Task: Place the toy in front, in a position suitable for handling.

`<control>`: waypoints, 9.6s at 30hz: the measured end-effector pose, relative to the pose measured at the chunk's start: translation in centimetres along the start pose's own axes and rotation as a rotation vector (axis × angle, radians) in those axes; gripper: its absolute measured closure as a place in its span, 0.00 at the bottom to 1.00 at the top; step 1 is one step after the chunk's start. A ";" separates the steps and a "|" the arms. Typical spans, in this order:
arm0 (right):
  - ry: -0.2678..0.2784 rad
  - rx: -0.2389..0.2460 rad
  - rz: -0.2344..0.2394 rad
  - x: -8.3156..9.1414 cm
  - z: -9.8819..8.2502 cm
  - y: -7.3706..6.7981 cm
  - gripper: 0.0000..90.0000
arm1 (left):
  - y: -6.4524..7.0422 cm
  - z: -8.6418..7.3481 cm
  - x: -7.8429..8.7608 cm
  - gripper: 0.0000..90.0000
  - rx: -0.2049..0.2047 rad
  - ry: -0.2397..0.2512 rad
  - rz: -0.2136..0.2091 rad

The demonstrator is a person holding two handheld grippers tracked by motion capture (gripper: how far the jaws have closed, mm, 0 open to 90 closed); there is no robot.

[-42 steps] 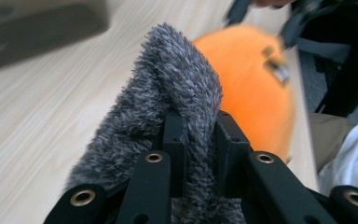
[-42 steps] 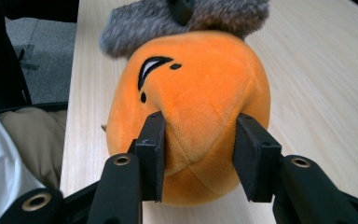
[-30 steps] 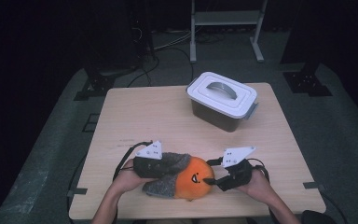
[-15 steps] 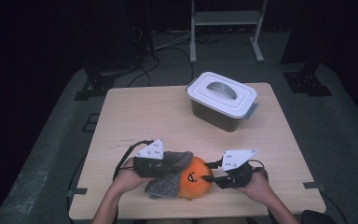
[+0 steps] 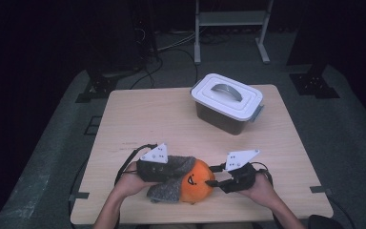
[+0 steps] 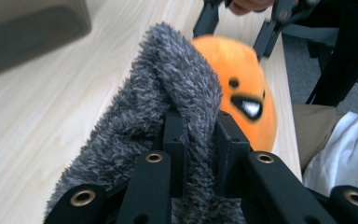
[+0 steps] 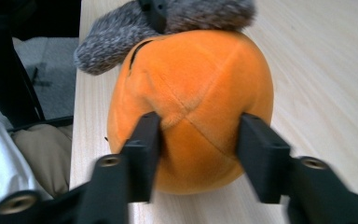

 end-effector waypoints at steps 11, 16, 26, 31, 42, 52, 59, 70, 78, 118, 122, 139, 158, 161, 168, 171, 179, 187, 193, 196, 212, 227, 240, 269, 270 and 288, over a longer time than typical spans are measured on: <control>-0.005 0.018 -0.027 0.2 0.2 -0.2 0.73 | 0.2 0.3 0.0 0.86 -0.029 -0.022 0.019; 0.011 -0.002 -0.026 0.3 0.4 0.0 0.74 | -0.4 -0.3 0.2 0.86 0.000 -0.023 0.030; 0.018 0.003 0.014 0.3 0.2 -0.3 0.54 | 1.9 1.8 -0.3 0.86 -0.044 0.054 -0.080; 0.018 -0.003 0.008 0.1 0.2 -0.2 0.57 | 1.2 1.1 -0.3 0.86 -0.044 0.033 -0.058; 0.039 0.025 0.026 -0.3 0.7 -1.0 0.70 | 0.4 0.9 0.0 0.86 -0.044 -0.001 0.031; 0.005 0.048 -0.035 -1.5 0.4 -0.1 0.58 | 0.3 0.9 -0.2 0.86 -0.024 0.023 0.003; 0.019 -0.095 -0.054 -1.5 1.6 0.7 0.69 | 2.3 3.1 -0.1 0.86 -0.110 0.019 -0.013; 0.010 -0.197 -0.041 -1.0 0.5 2.0 0.63 | -0.1 -0.1 -0.7 0.86 -0.043 -0.056 0.060; 0.000 -0.014 -0.084 -1.2 1.0 0.8 0.63 | -0.3 0.1 -0.5 0.86 -0.008 -0.027 0.047; 0.047 0.044 -0.038 -1.6 1.3 -0.5 0.66 | -0.3 0.6 0.6 0.85 0.085 0.123 -0.055; 0.029 0.056 -0.031 -1.4 1.6 -0.5 0.56 | 0.1 0.1 -0.2 0.85 0.060 0.063 -0.043; 0.005 0.029 0.002 -1.3 0.9 -0.5 0.57 | -0.8 -0.3 0.2 0.85 0.080 0.019 0.025; -0.027 -0.034 0.061 -1.3 0.7 -0.3 0.50 | 0.7 1.4 -0.6 0.83 0.045 0.049 -0.013; -0.033 -0.019 0.048 -1.1 0.6 -0.2 0.55 | 0.7 1.2 -0.9 0.84 0.037 0.028 -0.010; -0.032 -0.085 0.038 -0.6 -0.1 1.3 0.59 | -0.5 -0.2 -0.6 0.85 0.063 -0.016 0.040; -0.020 -0.143 0.080 -0.5 -0.1 1.6 0.44 | -0.1 -0.1 -0.8 0.86 0.062 -0.008 -0.001; -0.056 -0.188 0.118 -1.1 -0.1 0.9 0.31 | 1.2 0.5 -1.3 0.85 0.045 0.000 -0.077; -0.034 -0.027 0.057 0.2 1.3 0.9 0.63 | 0.2 1.8 0.3 0.85 0.048 0.066 0.009; -0.030 0.066 0.054 0.4 1.2 1.6 0.61 | -0.6 0.9 -0.6 0.85 0.076 0.035 0.062; -0.043 -0.010 0.043 0.4 0.0 2.7 0.56 | -0.2 0.4 -1.7 0.85 0.091 0.030 0.030; -0.080 -0.183 0.064 1.0 -1.3 2.3 0.36 | 3.1 1.2 -3.4 0.85 0.038 -0.029 -0.133; -0.038 -0.085 0.047 1.0 -1.2 1.4 0.55 | -0.2 0.6 -0.5 0.85 0.090 0.009 0.024; -0.025 -0.108 0.032 0.4 -0.8 1.7 0.54 | 1.1 0.7 -1.3 0.85 0.089 0.022 -0.103; -0.047 0.023 0.058 1.2 -1.0 1.0 0.58 | 0.4 -0.3 0.0 0.85 0.140 0.049 -0.164; -0.049 0.023 0.059 1.2 -1.1 1.1 0.58 | 0.1 -0.6 0.3 0.85 0.141 0.037 -0.142; -0.040 0.077 0.027 0.6 -0.1 0.1 0.58 | 1.4 1.5 -0.3 0.85 0.054 0.029 -0.121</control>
Point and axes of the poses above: each handheld gripper's, and its own axes: x roughly backward along the jaws, z roughly out of its top, y roughly to its right, the point moved 7 cm from there along -x, roughly forward along the jaws, and after that the axes turned 1 degree about z, right-handed, at the moved point
